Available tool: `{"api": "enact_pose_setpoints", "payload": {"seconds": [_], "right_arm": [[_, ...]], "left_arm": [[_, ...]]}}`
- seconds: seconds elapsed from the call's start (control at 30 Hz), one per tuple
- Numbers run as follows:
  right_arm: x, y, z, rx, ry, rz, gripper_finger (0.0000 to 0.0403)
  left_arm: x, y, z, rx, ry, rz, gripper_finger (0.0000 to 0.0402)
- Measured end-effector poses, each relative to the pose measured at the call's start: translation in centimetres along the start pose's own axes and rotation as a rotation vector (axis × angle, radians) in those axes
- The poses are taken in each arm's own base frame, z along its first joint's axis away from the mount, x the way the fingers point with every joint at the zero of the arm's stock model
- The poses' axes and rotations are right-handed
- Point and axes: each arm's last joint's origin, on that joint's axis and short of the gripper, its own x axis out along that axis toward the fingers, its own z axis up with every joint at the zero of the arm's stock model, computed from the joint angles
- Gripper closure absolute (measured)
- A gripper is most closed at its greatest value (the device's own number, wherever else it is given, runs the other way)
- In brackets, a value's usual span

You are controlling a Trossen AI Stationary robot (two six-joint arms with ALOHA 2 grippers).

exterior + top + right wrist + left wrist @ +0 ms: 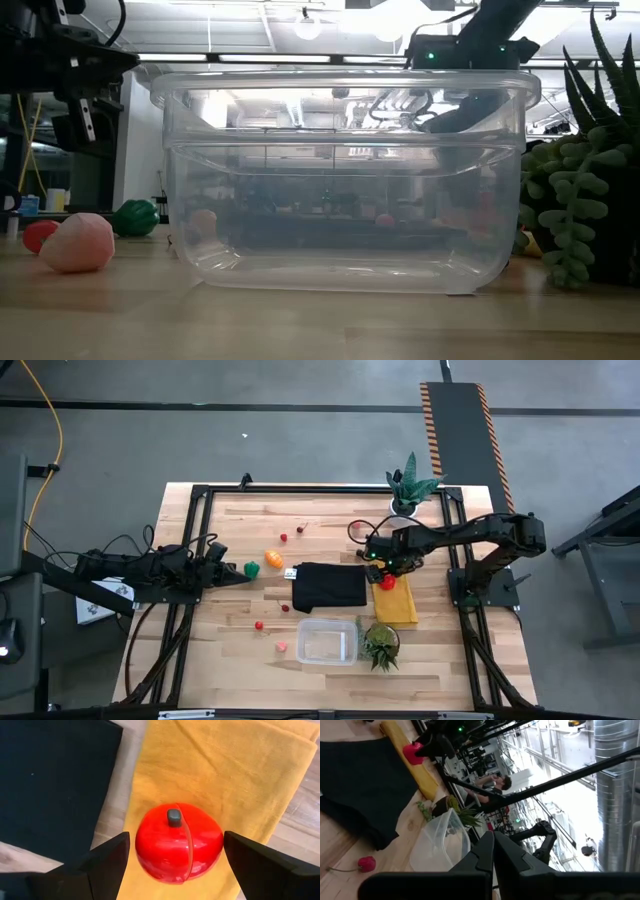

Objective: Pick and placing Produce into tupperware
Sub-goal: Put the apple into the transparent bin

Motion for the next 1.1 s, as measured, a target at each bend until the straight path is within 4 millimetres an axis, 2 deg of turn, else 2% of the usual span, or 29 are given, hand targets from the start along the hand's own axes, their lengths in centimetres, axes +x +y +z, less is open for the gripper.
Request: {"api": "enact_pose_setpoints", "payload": {"seconds": [0.5,0.83,1.1], "right_arm": [[2.0,0.3,0.2,-0.012,0.068,-0.036,0.0091],[2.0,0.5,0.3,-0.014,0.059,-0.021,0.0092],[2.0,0.5,0.3,-0.014,0.060,-0.021,0.0127]], "left_arm": [[0.0,0.0,0.0,0.000,0.001,-0.002,0.0401],[0.0,0.0,0.0,0.000,0.001,-0.002,0.0401],[0.0,0.0,0.0,0.000,0.001,-0.002,0.0401]]}}
